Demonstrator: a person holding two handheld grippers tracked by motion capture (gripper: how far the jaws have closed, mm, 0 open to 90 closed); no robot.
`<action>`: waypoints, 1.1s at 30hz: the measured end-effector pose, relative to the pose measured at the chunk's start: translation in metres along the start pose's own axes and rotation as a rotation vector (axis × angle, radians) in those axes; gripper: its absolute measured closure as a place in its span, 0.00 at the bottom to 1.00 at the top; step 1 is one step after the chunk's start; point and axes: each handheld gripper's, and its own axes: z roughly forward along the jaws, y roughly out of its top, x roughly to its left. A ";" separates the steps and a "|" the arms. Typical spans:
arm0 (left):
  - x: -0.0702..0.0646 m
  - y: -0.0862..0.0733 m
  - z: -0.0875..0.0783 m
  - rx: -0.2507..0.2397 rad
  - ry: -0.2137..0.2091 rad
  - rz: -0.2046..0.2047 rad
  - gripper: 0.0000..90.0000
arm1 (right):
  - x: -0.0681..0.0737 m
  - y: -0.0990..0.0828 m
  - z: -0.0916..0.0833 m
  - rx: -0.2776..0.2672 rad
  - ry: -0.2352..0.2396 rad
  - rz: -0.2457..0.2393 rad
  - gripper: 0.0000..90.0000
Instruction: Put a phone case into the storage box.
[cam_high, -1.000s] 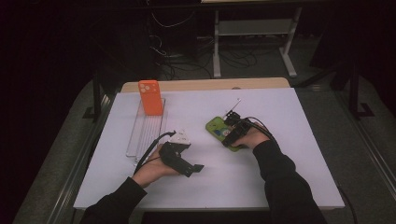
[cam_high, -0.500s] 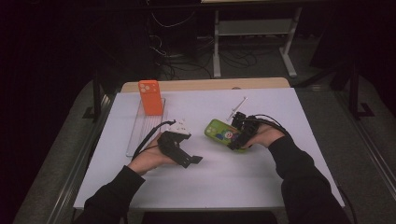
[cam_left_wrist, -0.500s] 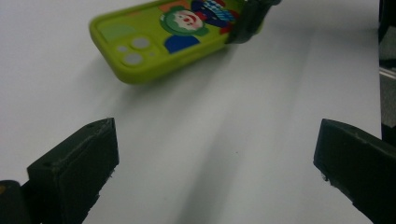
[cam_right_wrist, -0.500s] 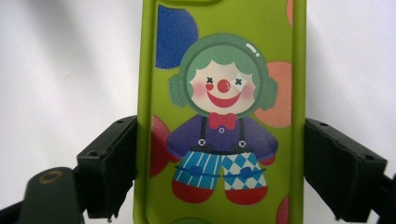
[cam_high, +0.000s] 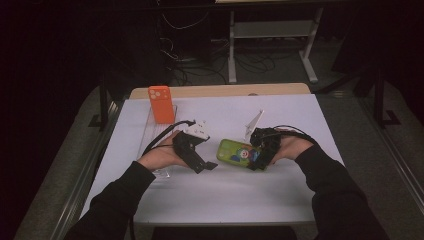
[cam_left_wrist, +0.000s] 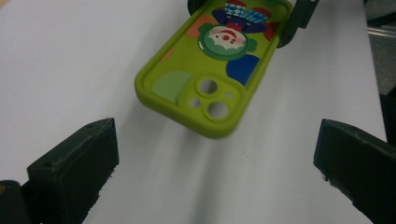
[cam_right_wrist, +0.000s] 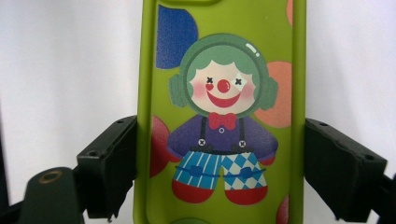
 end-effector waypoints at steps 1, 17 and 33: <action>0.000 0.001 0.000 0.003 -0.011 0.010 0.00 | 0.002 0.002 -0.001 0.000 0.010 -0.013 0.17; -0.002 0.009 0.011 0.051 -0.131 0.093 0.00 | 0.023 0.025 0.002 0.010 0.075 -0.176 0.17; -0.006 0.005 0.023 0.119 -0.150 0.130 0.04 | 0.026 0.033 -0.005 -0.006 0.080 -0.205 0.17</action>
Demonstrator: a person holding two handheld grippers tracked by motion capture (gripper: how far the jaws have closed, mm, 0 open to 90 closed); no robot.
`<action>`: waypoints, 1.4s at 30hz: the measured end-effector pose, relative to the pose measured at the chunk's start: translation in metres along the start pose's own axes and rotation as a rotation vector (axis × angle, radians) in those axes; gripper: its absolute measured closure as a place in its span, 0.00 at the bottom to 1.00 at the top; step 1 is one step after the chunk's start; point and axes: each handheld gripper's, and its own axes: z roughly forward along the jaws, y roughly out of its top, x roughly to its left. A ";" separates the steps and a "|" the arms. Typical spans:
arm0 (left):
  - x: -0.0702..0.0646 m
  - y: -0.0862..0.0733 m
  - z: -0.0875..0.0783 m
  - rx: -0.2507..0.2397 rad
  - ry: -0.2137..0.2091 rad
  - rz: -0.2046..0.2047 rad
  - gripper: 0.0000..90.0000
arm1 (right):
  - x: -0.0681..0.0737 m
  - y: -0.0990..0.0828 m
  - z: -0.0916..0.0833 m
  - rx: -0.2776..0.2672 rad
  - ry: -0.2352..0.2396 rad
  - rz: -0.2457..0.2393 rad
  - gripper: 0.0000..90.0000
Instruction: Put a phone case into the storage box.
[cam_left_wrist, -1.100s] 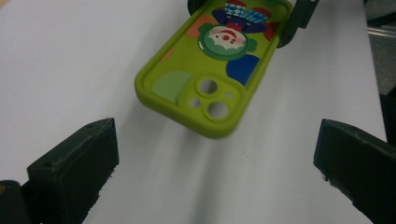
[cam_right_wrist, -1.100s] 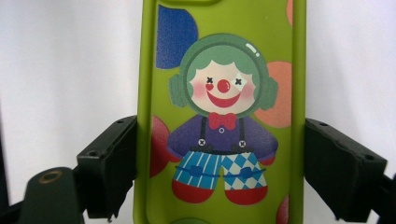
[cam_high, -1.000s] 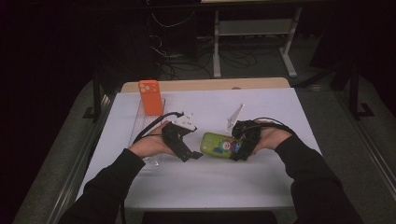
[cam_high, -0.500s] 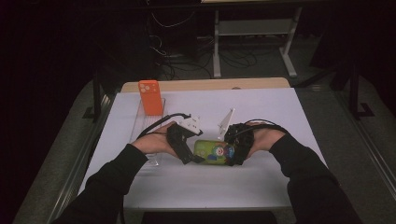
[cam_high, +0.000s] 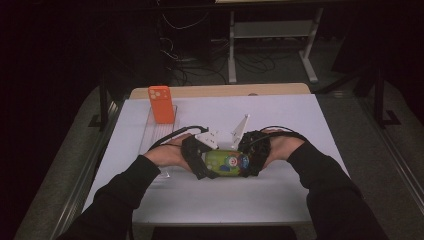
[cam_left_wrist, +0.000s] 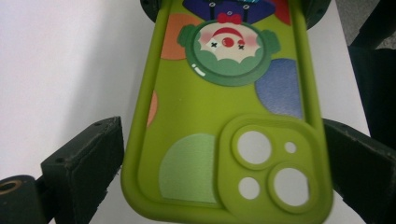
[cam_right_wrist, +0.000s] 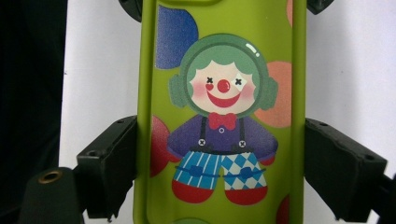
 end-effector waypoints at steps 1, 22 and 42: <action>0.000 0.000 0.000 0.007 -0.001 0.001 0.04 | 0.000 0.001 0.000 0.000 -0.002 -0.004 0.17; -0.002 0.000 0.001 0.017 -0.027 0.015 0.17 | -0.001 0.001 0.002 0.003 0.023 -0.011 0.16; -0.006 -0.011 0.001 0.029 0.159 -0.186 0.17 | -0.011 -0.046 -0.017 -0.219 -0.138 0.270 0.06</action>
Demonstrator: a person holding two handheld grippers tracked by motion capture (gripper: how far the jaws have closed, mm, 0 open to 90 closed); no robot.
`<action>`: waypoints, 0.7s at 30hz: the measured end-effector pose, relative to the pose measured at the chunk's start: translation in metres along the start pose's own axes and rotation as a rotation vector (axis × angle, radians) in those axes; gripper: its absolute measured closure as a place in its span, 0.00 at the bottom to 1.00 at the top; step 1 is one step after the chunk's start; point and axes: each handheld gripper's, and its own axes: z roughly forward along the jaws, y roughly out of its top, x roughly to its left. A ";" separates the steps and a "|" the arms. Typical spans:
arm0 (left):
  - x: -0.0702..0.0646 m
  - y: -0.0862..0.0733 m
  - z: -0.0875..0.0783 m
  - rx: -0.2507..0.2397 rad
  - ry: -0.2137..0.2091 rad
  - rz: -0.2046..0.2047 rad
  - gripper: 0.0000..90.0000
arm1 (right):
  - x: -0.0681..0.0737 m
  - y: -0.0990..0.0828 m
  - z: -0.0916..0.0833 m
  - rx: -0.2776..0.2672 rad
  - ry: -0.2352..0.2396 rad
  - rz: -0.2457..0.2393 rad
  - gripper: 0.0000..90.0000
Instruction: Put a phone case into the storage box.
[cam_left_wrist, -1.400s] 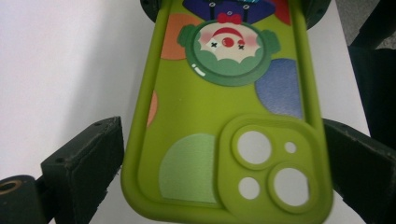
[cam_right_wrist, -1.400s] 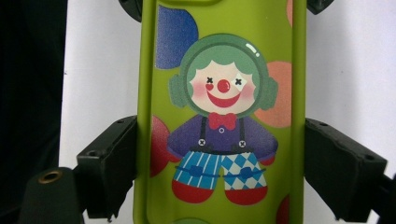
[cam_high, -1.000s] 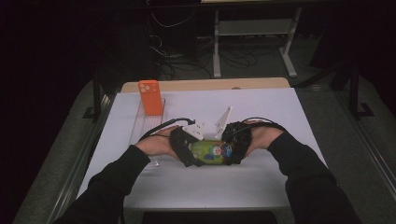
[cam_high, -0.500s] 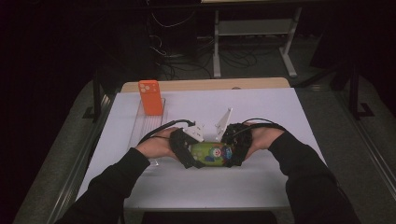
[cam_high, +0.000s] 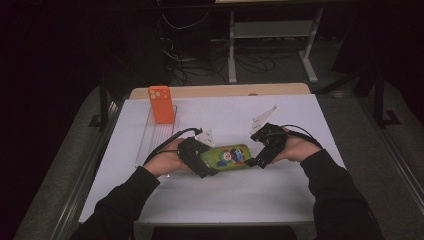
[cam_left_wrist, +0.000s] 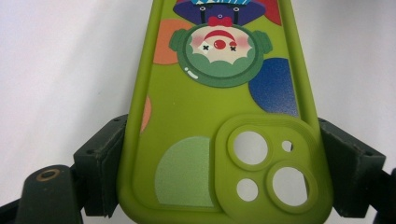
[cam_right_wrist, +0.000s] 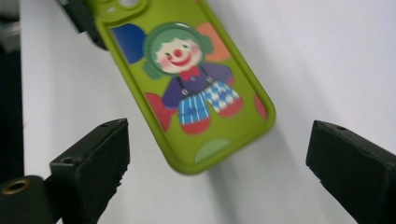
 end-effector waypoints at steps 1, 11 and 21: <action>-0.001 0.000 0.000 -0.002 0.017 -0.007 0.17 | -0.001 -0.003 0.000 -0.009 -0.009 0.013 0.06; -0.001 -0.002 -0.001 -0.002 0.095 -0.137 0.17 | 0.008 -0.034 0.000 -0.089 -0.083 0.250 0.02; -0.004 -0.009 -0.003 -0.021 0.163 -0.238 0.17 | 0.031 -0.057 0.007 -0.204 -0.222 0.409 0.00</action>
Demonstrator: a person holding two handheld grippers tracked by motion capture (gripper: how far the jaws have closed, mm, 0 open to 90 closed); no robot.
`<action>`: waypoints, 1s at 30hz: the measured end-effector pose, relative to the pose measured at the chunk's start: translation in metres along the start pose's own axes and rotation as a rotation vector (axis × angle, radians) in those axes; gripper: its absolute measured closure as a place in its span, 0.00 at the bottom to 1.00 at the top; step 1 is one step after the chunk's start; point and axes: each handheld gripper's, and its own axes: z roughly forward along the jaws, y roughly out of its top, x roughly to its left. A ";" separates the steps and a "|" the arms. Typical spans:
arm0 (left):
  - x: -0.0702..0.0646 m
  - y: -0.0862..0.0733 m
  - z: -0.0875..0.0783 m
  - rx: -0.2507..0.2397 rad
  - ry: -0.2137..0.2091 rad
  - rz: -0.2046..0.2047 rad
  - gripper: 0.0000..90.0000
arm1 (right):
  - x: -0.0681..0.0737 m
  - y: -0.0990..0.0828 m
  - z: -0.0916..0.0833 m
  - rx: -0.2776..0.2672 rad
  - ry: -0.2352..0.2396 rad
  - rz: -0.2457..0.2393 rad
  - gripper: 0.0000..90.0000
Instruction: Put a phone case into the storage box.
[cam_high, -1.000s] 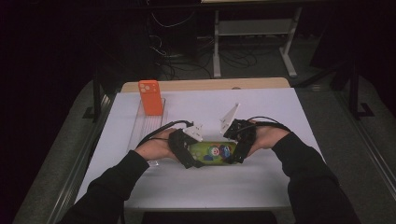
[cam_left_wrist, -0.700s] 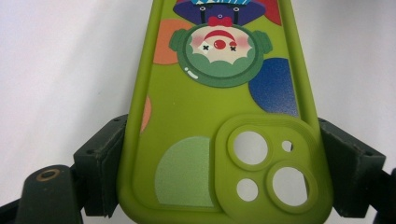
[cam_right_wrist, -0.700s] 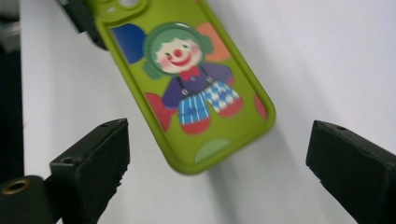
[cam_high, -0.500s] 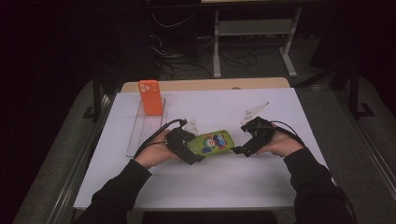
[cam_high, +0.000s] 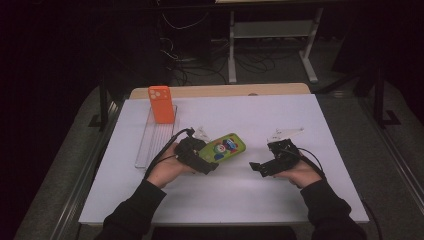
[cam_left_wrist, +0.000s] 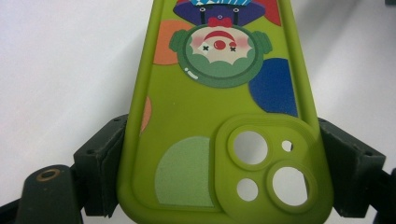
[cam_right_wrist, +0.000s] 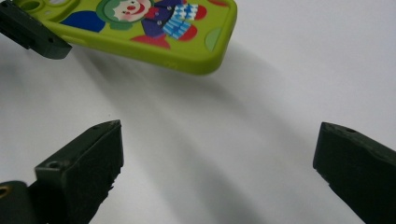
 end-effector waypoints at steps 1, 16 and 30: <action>0.000 -0.001 0.000 -0.001 0.002 0.002 0.17 | 0.002 -0.003 0.001 -0.007 -0.010 0.001 0.00; 0.003 -0.002 -0.005 -0.026 -0.013 -0.031 0.17 | 0.012 -0.008 0.016 -0.069 -0.061 -0.005 0.00; 0.003 -0.002 -0.010 -0.038 -0.018 -0.020 0.17 | 0.014 -0.007 0.014 -0.091 -0.139 -0.109 0.00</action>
